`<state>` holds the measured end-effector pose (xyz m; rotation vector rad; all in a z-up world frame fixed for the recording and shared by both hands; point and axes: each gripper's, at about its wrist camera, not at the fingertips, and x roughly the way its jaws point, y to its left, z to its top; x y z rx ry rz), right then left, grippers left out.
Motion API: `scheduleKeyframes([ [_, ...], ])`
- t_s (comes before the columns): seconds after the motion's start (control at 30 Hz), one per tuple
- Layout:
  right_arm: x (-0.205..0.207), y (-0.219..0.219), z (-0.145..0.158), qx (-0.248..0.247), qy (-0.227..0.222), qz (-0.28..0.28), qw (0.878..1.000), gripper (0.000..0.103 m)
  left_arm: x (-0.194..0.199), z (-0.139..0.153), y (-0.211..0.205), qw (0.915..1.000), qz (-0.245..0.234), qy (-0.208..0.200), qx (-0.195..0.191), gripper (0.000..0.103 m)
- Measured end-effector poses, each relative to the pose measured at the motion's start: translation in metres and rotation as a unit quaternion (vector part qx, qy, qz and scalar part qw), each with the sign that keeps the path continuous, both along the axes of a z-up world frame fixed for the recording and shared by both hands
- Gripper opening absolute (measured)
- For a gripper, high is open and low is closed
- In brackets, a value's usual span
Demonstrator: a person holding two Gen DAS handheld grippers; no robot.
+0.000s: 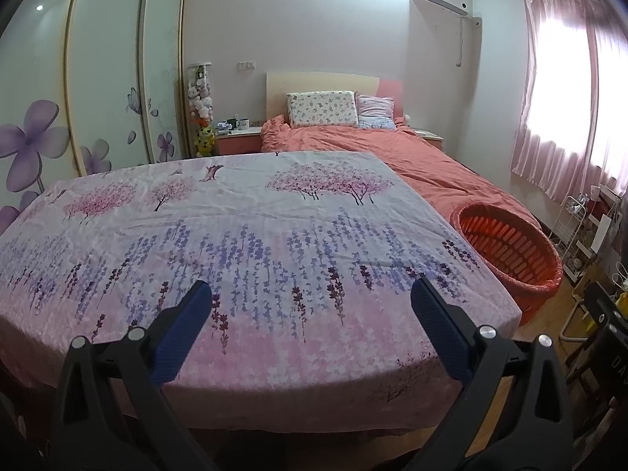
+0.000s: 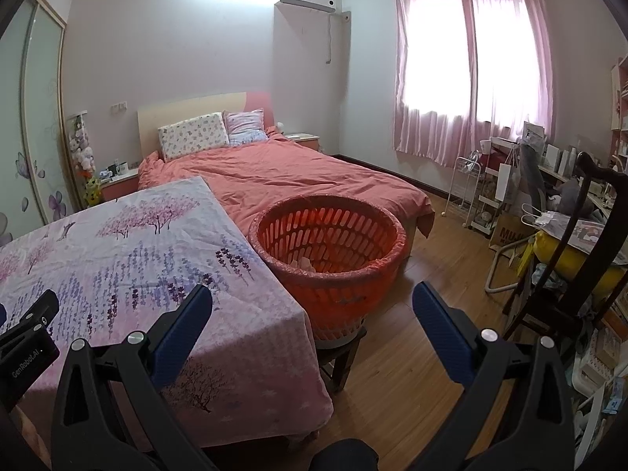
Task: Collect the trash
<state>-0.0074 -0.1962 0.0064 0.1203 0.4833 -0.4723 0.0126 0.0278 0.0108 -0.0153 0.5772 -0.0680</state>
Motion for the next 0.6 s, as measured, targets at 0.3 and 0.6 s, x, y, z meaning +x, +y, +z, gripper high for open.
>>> scheduleKeyframes([
  [0.3, 0.0033, -0.0012, -0.0060, 0.011, 0.014, 0.001, 1.000, 0.101, 0.0009, -0.0037, 0.0014, 1.0000, 0.002, 0.006, 0.000, 0.099],
  [0.6, 0.0046, -0.0034, -0.0086, 0.018, 0.022, 0.000, 1.000, 0.101, 0.0027, -0.0066, 0.0007, 0.9999, 0.003, 0.013, 0.002, 0.099],
])
